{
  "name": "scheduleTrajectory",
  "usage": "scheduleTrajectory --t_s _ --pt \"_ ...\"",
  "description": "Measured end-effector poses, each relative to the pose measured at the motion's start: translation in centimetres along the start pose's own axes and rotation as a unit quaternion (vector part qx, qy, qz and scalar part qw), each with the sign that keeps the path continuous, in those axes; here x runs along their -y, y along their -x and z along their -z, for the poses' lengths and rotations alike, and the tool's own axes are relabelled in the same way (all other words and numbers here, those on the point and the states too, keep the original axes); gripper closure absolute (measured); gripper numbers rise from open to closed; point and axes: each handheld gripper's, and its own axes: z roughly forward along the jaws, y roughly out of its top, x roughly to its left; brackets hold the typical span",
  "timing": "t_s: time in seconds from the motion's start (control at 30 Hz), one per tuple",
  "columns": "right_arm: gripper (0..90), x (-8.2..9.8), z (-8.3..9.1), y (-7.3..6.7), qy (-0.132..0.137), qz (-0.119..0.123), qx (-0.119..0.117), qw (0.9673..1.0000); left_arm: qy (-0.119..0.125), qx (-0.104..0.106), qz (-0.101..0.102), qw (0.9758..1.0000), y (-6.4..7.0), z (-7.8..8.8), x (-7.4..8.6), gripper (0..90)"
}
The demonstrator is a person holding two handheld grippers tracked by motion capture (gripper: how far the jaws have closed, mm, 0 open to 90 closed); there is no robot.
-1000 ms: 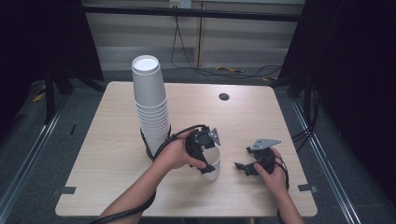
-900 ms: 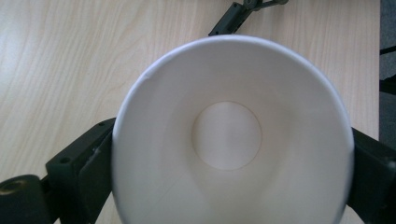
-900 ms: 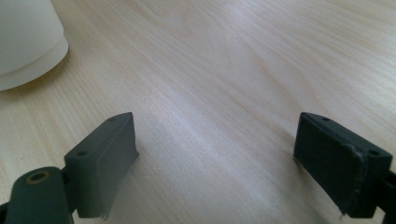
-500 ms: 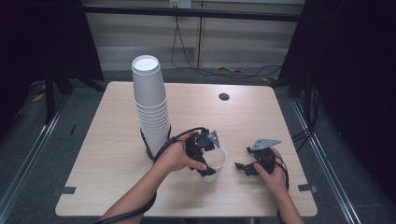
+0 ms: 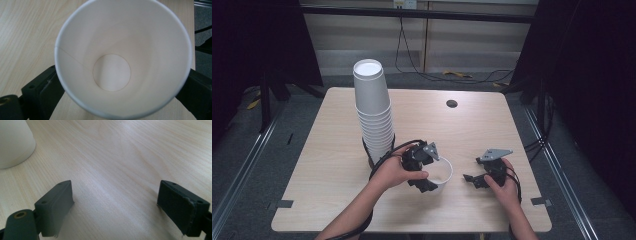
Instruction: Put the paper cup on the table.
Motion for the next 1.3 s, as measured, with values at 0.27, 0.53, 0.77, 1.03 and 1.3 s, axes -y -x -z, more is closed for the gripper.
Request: scheduleTrajectory --t_s 0.27,0.53,0.77,1.03,1.3 --pt "12.6 0.0 0.0 0.0 0.0 -0.001 0.0 1.0 0.017 0.005 0.024 0.9996 -0.1 0.4 1.1 3.9" --pt "12.6 0.0 0.0 0.0 0.0 0.0 0.0 1.0 0.027 0.002 0.034 0.9991 0.1 1.0 2.4 3.9" --pt "12.6 0.0 0.0 0.0 0.0 -0.001 0.0 1.0 0.031 -0.004 0.033 0.999 0.1 1.5 3.9 4.0" --pt "12.6 0.0 0.0 0.0 0.0 -0.001 0.0 1.0 0.03 -0.005 0.031 0.9991 0.0 1.4 5.7 5.8" --pt "12.6 0.0 0.0 0.0 0.0 -0.001 0.0 1.0 0.027 -0.008 0.042 0.9987 0.0 1.4 7.5 11.2"
